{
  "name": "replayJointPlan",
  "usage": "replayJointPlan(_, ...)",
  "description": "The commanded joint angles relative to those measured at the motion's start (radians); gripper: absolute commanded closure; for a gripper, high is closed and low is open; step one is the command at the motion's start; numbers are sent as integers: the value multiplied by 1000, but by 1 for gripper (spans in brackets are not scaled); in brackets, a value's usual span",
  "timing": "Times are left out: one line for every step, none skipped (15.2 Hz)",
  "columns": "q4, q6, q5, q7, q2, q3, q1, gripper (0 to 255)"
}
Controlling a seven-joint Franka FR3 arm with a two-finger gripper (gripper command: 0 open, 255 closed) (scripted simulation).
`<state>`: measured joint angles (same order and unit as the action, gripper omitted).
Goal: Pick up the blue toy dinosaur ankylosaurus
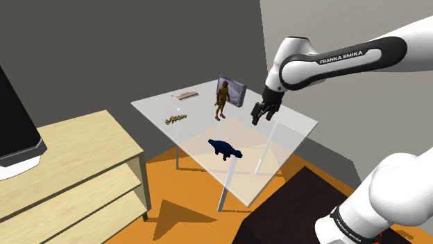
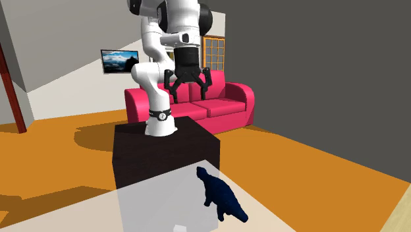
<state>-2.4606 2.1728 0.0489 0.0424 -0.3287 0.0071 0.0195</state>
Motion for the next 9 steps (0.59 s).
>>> replayJointPlan(19,55,7,1,82,1,3,0)
replayJointPlan(26,81,12,2,119,2,4,0)
replayJointPlan(35,105,16,2,157,3,6,0)
replayJointPlan(44,129,20,2,196,4,8,0)
replayJointPlan(55,153,25,3,235,5,9,0)
replayJointPlan(68,175,29,2,274,6,11,0)
replayJointPlan(81,196,34,2,313,8,12,0)
replayJointPlan(96,216,39,2,352,9,13,0)
replayJointPlan(112,235,43,2,392,10,15,0)
